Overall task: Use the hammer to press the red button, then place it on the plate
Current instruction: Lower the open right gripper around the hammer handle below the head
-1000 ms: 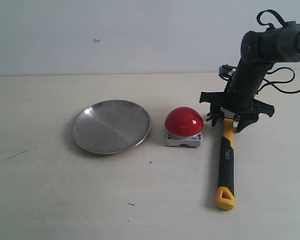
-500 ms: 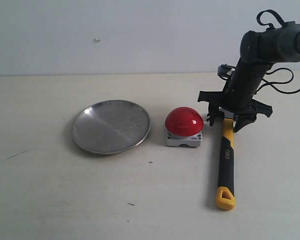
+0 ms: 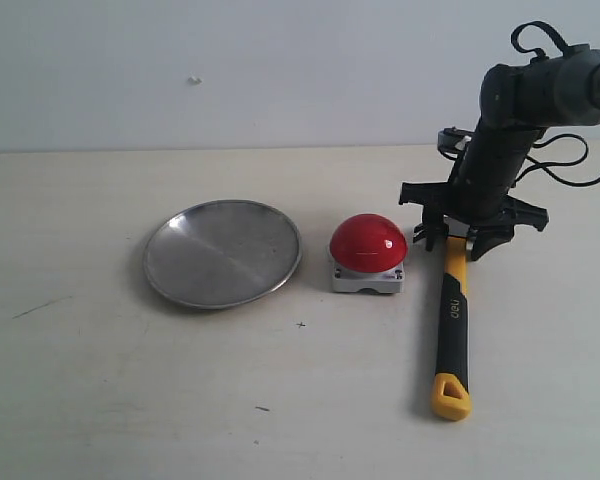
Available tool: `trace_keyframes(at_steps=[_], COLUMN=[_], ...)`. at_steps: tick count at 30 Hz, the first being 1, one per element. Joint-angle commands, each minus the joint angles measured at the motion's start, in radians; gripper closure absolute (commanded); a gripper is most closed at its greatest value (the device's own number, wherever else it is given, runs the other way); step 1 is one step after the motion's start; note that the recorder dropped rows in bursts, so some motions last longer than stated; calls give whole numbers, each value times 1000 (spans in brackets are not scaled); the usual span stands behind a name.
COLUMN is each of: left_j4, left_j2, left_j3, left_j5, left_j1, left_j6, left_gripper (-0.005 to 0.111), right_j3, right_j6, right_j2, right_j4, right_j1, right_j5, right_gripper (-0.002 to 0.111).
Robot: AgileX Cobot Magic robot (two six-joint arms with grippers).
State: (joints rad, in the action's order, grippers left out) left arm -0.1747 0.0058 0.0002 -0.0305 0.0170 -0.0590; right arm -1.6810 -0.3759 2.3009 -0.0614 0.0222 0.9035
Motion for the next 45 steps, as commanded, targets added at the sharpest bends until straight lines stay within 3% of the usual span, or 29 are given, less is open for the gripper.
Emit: trace_keyframes(at_steps=[1, 18, 35, 45], left_j4=[6, 6, 6, 6], left_j2=[-6, -6, -6, -6], left_j3=[0, 0, 0, 0], left_j5=[1, 1, 1, 1], left_j1=[1, 1, 1, 1], left_j6=[-2, -2, -2, -2], left_gripper=[107, 107, 107, 107], right_j3=[-2, -2, -2, -2], right_j6=[-3, 1, 60, 56], right_j2=[37, 52, 52, 52], right_j4=[-12, -15, -90, -9], right_j1=[0, 0, 0, 0], right_j5=[-9, 111, 54, 77], right_gripper=[51, 66, 67, 67])
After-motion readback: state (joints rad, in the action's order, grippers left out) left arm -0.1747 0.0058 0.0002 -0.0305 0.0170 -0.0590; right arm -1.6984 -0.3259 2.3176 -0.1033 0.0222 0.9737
